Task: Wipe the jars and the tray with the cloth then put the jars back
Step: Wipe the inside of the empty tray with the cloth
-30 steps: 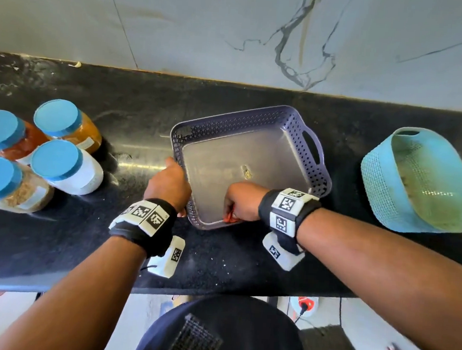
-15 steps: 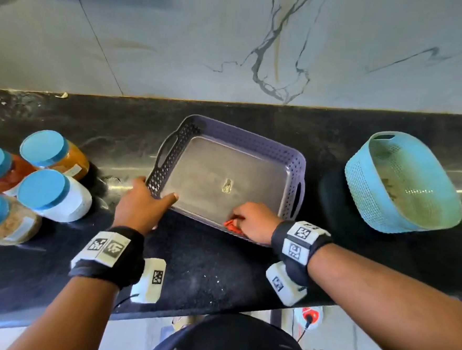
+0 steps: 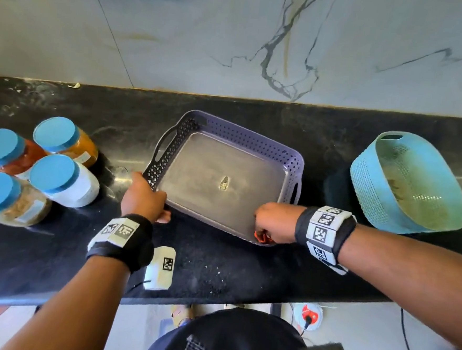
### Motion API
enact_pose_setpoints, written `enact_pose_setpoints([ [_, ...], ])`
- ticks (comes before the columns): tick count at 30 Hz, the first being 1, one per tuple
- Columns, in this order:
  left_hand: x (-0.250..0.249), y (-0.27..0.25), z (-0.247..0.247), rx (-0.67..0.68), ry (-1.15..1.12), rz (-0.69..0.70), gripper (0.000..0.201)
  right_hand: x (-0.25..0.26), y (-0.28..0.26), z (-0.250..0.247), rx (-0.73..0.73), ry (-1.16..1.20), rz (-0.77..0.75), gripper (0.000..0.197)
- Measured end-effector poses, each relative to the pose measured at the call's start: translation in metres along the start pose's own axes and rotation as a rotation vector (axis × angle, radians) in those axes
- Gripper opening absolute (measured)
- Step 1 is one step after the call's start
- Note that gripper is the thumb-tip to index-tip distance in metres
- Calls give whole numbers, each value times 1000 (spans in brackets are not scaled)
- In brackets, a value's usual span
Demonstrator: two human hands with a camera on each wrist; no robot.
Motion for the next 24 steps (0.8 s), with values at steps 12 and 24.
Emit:
enact_pose_setpoints([
  [12,24,-6,-44,399,243,-94,43,-33,22,-33,-232,27,181,22],
  [24,-14,45,-39,142,365,156,52,-75,101,-111,-594,253,498,19],
])
Point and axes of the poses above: each hand's wrist, its own y-axis towards the middle knuckle, its own z-axis out of the palm, x = y × z, the point moved 3 cm from there along y, towards the middle knuckle, and after that the axes turned 7 degrees about -x, right-handed, at the moved point
